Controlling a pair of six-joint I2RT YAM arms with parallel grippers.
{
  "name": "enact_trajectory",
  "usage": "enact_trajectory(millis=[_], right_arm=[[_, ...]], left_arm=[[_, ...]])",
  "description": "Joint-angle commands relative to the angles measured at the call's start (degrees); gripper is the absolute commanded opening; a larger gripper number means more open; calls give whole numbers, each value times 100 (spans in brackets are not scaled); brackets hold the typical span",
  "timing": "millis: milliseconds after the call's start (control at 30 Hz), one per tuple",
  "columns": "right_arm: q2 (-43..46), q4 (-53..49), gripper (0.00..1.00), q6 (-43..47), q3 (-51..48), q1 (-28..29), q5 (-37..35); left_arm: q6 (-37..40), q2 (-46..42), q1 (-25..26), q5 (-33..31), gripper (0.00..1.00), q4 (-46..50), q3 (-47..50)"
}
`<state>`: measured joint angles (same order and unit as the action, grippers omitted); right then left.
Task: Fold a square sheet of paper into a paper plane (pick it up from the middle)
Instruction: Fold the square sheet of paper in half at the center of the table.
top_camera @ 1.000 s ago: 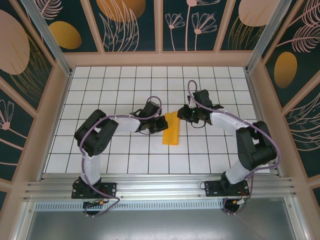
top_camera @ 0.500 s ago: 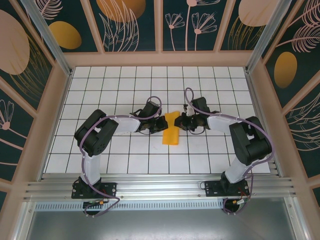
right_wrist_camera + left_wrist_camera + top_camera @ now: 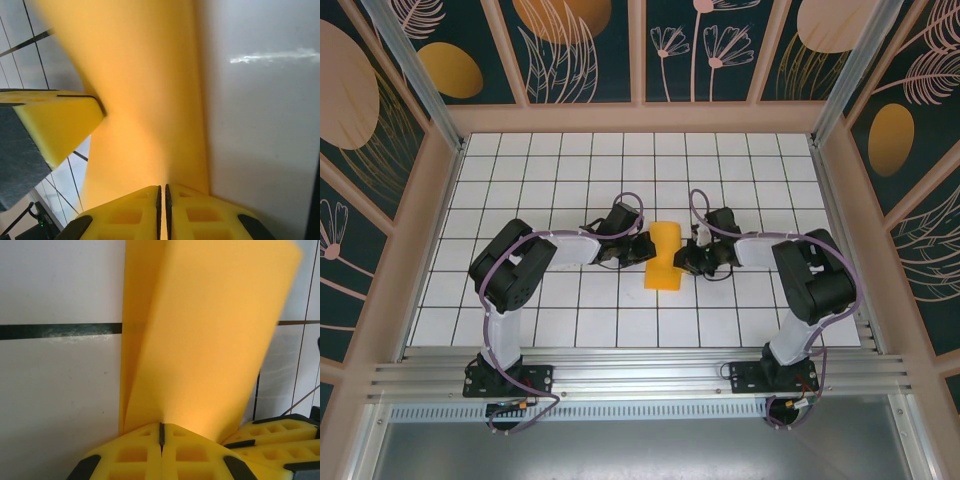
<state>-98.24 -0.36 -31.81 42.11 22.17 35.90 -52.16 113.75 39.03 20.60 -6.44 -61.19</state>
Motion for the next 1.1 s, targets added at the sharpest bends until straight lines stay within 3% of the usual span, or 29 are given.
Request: enact_trajectory(millis=[0,200,467,800,1067], right_arm=[[-151,216,14,162,-216,-120,-32],[110,243,15,132,-337,-208,10],[788,583,15,-86,-528,-155,665],[158,519,13,13,-781,19,424],[526,438,13,4,-768,72,431]], left_arm=[[131,287,35,-219,0,318,149],[134,287,35,-214,0,310,151],[138,283,34,-214,0,314,151],[156,279,35,-206,0,318,169],[175,287,35,-223,0,350,133]])
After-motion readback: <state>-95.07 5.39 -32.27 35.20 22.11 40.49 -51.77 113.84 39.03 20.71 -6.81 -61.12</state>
